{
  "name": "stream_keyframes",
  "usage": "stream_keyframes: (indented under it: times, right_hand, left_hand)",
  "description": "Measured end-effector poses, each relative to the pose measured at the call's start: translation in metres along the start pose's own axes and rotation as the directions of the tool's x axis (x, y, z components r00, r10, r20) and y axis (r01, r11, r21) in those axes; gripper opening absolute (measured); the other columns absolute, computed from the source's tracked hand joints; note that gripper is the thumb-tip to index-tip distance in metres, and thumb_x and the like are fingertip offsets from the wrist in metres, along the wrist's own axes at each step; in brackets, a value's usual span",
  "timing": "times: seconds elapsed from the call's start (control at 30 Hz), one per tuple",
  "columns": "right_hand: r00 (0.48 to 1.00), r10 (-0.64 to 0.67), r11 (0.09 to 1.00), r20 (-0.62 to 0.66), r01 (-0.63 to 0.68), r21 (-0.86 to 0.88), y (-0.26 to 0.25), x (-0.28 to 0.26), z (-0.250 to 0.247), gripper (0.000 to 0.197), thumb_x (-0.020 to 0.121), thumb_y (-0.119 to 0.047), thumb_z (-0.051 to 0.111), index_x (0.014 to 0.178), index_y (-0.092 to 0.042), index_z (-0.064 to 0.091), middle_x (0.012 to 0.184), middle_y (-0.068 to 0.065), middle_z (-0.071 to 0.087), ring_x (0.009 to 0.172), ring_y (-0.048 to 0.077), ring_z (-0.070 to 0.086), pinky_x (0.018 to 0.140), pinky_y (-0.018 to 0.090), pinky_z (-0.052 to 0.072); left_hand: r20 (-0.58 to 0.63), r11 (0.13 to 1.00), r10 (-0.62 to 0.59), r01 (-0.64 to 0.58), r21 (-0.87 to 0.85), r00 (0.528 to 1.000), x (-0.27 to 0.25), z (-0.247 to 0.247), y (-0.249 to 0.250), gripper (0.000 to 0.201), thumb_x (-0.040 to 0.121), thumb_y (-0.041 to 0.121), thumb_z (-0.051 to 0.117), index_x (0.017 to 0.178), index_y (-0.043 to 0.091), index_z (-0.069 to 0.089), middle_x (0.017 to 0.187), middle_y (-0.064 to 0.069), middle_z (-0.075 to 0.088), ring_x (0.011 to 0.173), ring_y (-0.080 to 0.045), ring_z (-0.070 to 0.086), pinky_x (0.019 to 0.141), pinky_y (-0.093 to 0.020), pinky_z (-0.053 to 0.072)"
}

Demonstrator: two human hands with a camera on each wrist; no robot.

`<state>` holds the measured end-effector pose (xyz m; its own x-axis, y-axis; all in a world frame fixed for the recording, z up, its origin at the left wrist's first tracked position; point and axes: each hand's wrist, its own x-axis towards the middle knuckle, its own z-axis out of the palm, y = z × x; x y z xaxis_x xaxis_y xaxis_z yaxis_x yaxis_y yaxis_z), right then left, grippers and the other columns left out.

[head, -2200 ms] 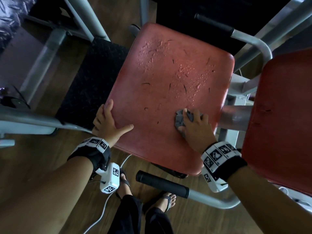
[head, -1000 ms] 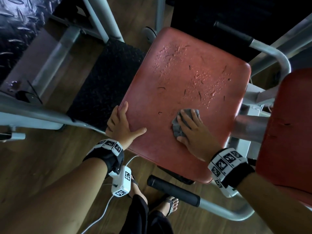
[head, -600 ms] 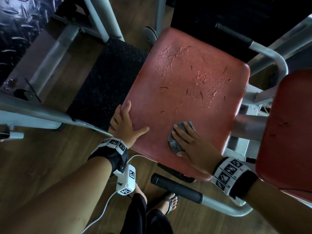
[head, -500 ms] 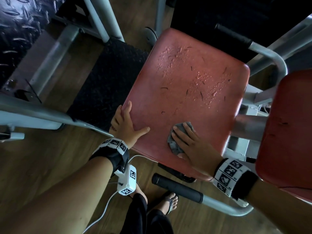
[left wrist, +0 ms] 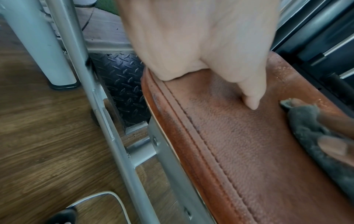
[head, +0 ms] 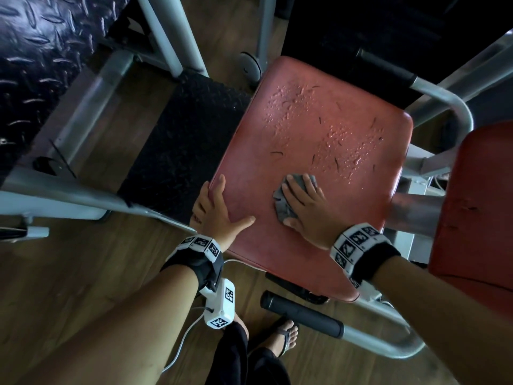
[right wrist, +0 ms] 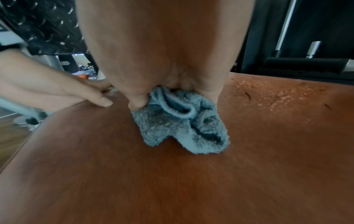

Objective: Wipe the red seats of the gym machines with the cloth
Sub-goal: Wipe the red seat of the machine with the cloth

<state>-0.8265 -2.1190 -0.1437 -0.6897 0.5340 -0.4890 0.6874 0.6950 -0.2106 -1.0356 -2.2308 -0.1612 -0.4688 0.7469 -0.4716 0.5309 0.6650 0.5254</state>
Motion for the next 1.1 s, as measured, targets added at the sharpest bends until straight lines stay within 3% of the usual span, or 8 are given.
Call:
stream_keyframes:
  times: [0.1,0.2,0.37,0.57,0.67,0.73,0.83,1.1]
  right_hand:
    - [1.0,-0.008,1.0,-0.02,0.009,0.0,-0.008,0.008,-0.004,0.075,0.098,-0.046,0.039,0.154,-0.015,0.001,0.162,0.0,-0.009,0.146,0.032,-0.017,0.119,0.052,0.011]
    - [0.991,-0.131,0.991,-0.03,0.13,-0.034,-0.011,-0.006,0.004,0.074,0.097,-0.045,0.041,0.154,-0.015,0.006,0.162,0.001,-0.002,0.147,0.032,-0.013,0.12,0.051,0.01]
    - [0.977,-0.21,0.975,0.026,0.211,-0.064,-0.01,-0.019,0.015,0.071,0.095,-0.053,0.025,0.155,-0.017,0.009,0.162,0.001,0.003,0.148,0.032,-0.005,0.118,0.052,0.019]
    - [0.989,-0.15,0.988,-0.004,0.149,-0.026,-0.021,-0.023,0.011,0.071,0.094,-0.049,0.026,0.155,-0.015,0.01,0.162,0.001,0.002,0.148,0.032,-0.009,0.119,0.051,0.014]
    - [0.99,-0.141,0.99,-0.031,0.141,-0.007,-0.027,-0.03,0.013,0.071,0.096,-0.044,0.037,0.154,-0.011,0.015,0.162,0.004,0.006,0.147,0.035,-0.006,0.119,0.051,0.014]
    - [0.991,-0.136,0.99,-0.016,0.136,0.028,-0.024,-0.026,0.012,0.073,0.096,-0.045,0.042,0.154,-0.014,0.009,0.162,0.001,-0.001,0.146,0.034,-0.012,0.12,0.049,0.01]
    - [0.997,-0.063,0.996,0.051,0.059,0.064,-0.025,-0.009,0.002,0.077,0.094,-0.051,0.033,0.154,-0.018,-0.003,0.16,-0.004,-0.014,0.144,0.031,-0.024,0.121,0.047,0.002]
    - [0.992,0.125,0.983,-0.025,-0.12,0.139,-0.017,0.05,-0.033,0.076,0.099,-0.046,0.04,0.154,-0.017,-0.002,0.161,-0.002,-0.012,0.146,0.032,-0.019,0.12,0.047,0.003]
  left_hand:
    - [0.011,1.0,-0.004,0.004,-0.005,1.0,-0.001,-0.001,0.0,0.115,0.067,0.06,0.076,0.148,0.049,-0.005,0.16,0.005,-0.008,0.145,-0.028,0.008,0.113,-0.056,0.017]
    - [0.027,0.999,-0.009,0.01,-0.033,1.0,0.001,-0.002,-0.001,0.111,0.071,0.058,0.075,0.148,0.05,-0.005,0.16,0.006,-0.009,0.145,-0.028,0.007,0.113,-0.057,0.015]
    - [0.017,0.998,-0.017,0.018,-0.066,1.0,0.005,0.001,-0.004,0.099,0.08,0.049,0.07,0.149,0.05,-0.002,0.161,0.007,-0.007,0.145,-0.027,0.007,0.114,-0.054,0.011]
    - [0.02,0.999,-0.011,0.012,-0.051,1.0,0.005,0.002,-0.005,0.098,0.082,0.049,0.068,0.149,0.05,-0.004,0.16,0.008,-0.009,0.146,-0.026,0.005,0.115,-0.054,0.011]
    - [0.023,0.998,-0.001,0.003,-0.065,1.0,0.005,0.002,-0.007,0.098,0.082,0.049,0.068,0.148,0.051,-0.005,0.16,0.008,-0.009,0.146,-0.025,0.004,0.114,-0.054,0.01]
    - [0.01,0.997,0.003,-0.003,-0.074,1.0,0.006,0.003,-0.008,0.099,0.082,0.049,0.068,0.148,0.051,-0.005,0.161,0.007,-0.009,0.145,-0.025,0.004,0.114,-0.054,0.01]
    - [-0.001,0.997,-0.004,0.003,-0.077,1.0,0.006,0.003,-0.007,0.098,0.082,0.048,0.069,0.149,0.05,-0.003,0.161,0.006,-0.008,0.145,-0.025,0.004,0.114,-0.054,0.009]
    - [-0.001,0.997,-0.002,0.002,-0.079,1.0,0.005,0.004,-0.008,0.098,0.08,0.048,0.069,0.149,0.049,0.0,0.161,0.007,-0.007,0.145,-0.024,0.004,0.114,-0.053,0.008]
